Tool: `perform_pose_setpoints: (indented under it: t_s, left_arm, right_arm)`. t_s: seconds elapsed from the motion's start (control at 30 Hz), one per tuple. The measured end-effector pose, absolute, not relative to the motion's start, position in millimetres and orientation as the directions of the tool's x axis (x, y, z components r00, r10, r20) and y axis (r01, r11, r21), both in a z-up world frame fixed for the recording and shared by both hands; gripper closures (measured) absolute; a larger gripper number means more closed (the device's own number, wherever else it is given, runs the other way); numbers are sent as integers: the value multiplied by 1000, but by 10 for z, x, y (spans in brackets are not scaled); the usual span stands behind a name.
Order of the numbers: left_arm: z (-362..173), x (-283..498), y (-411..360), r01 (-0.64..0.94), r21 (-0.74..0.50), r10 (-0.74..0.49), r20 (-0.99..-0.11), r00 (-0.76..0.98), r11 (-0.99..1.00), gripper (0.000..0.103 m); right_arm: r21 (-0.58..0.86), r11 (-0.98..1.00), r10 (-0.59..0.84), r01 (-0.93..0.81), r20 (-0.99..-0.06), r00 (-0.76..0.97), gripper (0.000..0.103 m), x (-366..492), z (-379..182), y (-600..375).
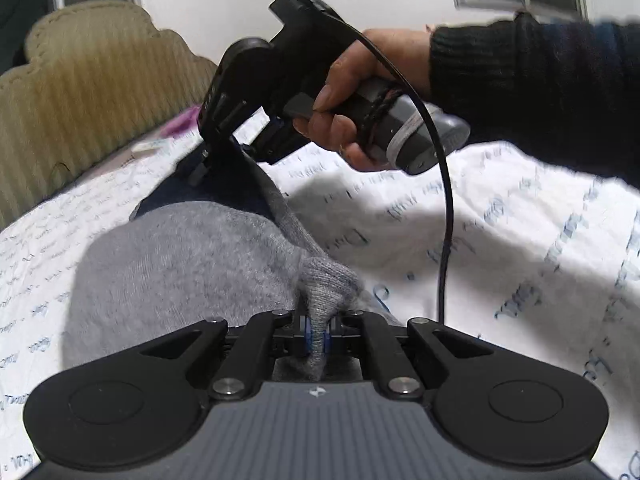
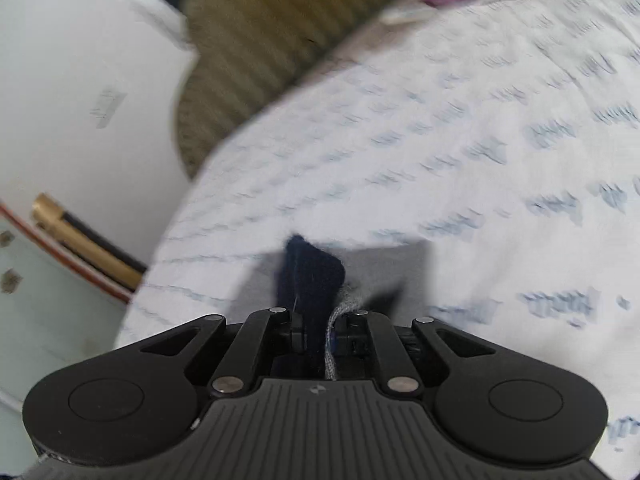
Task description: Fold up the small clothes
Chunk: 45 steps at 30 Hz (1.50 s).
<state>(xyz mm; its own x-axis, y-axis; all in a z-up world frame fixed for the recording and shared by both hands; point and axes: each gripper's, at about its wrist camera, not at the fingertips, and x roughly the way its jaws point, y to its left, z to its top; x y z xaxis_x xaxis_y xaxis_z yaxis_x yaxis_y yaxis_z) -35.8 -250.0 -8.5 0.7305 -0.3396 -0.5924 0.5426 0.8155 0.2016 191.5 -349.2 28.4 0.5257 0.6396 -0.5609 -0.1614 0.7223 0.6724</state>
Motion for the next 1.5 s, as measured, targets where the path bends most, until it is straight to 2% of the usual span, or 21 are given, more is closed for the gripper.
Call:
perform_pose_setpoints:
  t_s: [0.03, 0.07, 0.1, 0.17, 0.2, 0.27, 0.3, 0.37, 0.43, 0.57, 0.63, 0.7, 0.8, 0.83, 0.87, 0.9, 0.93, 1.07, 1.23, 1.37, 1.5]
  left_arm:
    - [-146, -300, -2512, 537, 194, -328, -609, 722, 821, 97]
    - [-181, -288, -2511, 534, 202, -325, -604, 728, 821, 97]
    - [-164, -302, -2492, 538, 199, -338, -590, 733, 819, 96]
    - [-69, -330, -2393, 569, 140, -399, -579, 711, 811, 89]
    - [-1, -350, -2310, 598, 105, -445, -571, 690, 794, 86]
    - [164, -413, -2095, 654, 28, -536, -548, 642, 756, 68]
    - [261, -438, -1942, 663, -22, -573, -524, 630, 748, 62]
    - [451, -440, -1586, 625, -117, -601, -456, 657, 772, 33]
    - [559, -270, -1239, 529, -181, -553, -408, 726, 829, 28]
    - [397, 645, -568, 231, -433, -447, -508, 736, 871, 28]
    - [160, 1052, -337, 107, -580, -486, -551, 679, 808, 29]
    - [-53, 1323, -257, 45, -638, -515, -576, 635, 769, 29]
    - [-288, 1677, -305, 31, -717, -608, -566, 557, 696, 29]
    - [-341, 1708, -374, 22, -728, -620, -566, 544, 685, 31]
    - [-351, 1740, -396, 21, -734, -619, -557, 554, 679, 40]
    - [-357, 1805, -433, 13, -722, -611, -575, 544, 691, 52]
    - [-370, 1802, -516, -2, -705, -597, -602, 531, 709, 72]
    - [-243, 1676, -628, 43, -610, -534, -656, 534, 791, 79]
    - [152, 1521, -293, 72, -585, -518, -647, 560, 808, 80]
    - [217, 1721, 289, -27, -560, -435, -671, 600, 828, 80]
    - [-43, 2043, 717, -104, -572, -437, -719, 540, 814, 75]
  right_arm:
    - [651, 747, 614, -133, -601, 512, 90, 1930, 155, -3504]
    - [641, 758, 602, -120, -615, 509, 84, 1921, 50, -3504]
    - [660, 743, 605, -111, -592, 533, 84, 1873, -22, -3523]
    - [723, 688, 625, -70, -540, 563, 63, 1783, -34, -3619]
    - [761, 648, 633, -41, -508, 584, 57, 1724, -5, -3688]
    - [809, 586, 632, -56, -412, 656, 29, 1536, 65, -3822]
    - [815, 576, 620, -66, -383, 685, 27, 1449, 109, -3880]
    - [813, 578, 610, -63, -380, 695, 29, 1330, 141, -3955]
    - [802, 593, 615, -68, -397, 681, 29, 1261, 134, -3957]
    - [758, 651, 612, -49, -485, 625, 28, 1257, -3, -3816]
    - [736, 676, 609, -36, -530, 590, 25, 1304, -99, -3696]
    - [738, 673, 610, -50, -514, 603, 21, 1286, -115, -3652]
    - [773, 634, 626, -33, -488, 609, 24, 1318, -129, -3661]
    - [780, 625, 631, -33, -480, 610, 27, 1339, -141, -3655]
    - [780, 624, 634, -39, -478, 608, 40, 1349, -141, -3636]
    - [769, 637, 636, -52, -486, 600, 51, 1365, -137, -3594]
    - [751, 658, 629, -61, -503, 593, 73, 1369, -143, -3549]
    - [705, 703, 603, -98, -518, 607, 74, 1327, -60, -3400]
    - [733, 657, 659, -177, -444, 606, 75, 1382, 235, -3115]
    - [769, 604, 717, -209, -409, 564, 75, 1707, 224, -2688]
    - [783, 606, 705, -143, -445, 551, 72, 2065, -86, -2348]
